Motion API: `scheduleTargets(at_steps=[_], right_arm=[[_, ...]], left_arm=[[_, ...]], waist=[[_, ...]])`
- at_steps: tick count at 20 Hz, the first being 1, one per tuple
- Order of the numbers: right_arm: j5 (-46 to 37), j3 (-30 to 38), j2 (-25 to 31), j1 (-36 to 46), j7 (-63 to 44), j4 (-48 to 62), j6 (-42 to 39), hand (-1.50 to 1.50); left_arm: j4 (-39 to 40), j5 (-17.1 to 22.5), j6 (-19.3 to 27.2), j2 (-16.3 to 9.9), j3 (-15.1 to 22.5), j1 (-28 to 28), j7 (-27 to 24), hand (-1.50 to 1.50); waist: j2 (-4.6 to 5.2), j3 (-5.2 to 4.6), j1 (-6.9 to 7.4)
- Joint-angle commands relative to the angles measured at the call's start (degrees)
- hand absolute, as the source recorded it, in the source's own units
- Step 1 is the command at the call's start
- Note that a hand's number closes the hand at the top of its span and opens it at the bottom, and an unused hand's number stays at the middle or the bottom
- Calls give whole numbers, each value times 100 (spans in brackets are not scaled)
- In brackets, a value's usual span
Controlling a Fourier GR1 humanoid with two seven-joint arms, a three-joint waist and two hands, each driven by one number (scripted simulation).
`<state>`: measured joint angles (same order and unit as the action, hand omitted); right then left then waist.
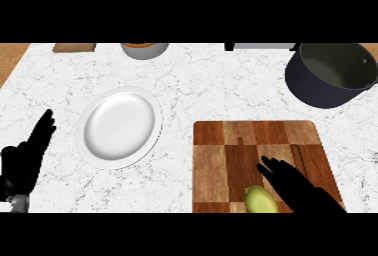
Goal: Pick the lemon from the cutting board and place it in the pot
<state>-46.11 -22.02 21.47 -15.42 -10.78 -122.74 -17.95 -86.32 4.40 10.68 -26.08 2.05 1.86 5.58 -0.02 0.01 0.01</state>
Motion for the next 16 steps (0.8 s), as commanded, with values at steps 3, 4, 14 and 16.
scheduleTargets(at_steps=[3,4,14,16], right_arm=[[-363,-117,-277,183,-59,546,-45,-150],[-618,-334,-279,-152,162,552,338,-150],[-929,-524,-949,459,-464,809,-30,-150],[-738,-116,-898,736,-98,1341,23,-150]], left_arm=[[-333,-279,-27,250,-111,188,185,0],[229,-231,-145,251,-278,-225,48,0],[201,-751,-200,706,-348,-231,-12,0],[-349,-770,-234,797,-311,-9,360,0]], waist=[[-3,1,5],[-1,0,-24],[0,-1,-14],[-1,0,7]])
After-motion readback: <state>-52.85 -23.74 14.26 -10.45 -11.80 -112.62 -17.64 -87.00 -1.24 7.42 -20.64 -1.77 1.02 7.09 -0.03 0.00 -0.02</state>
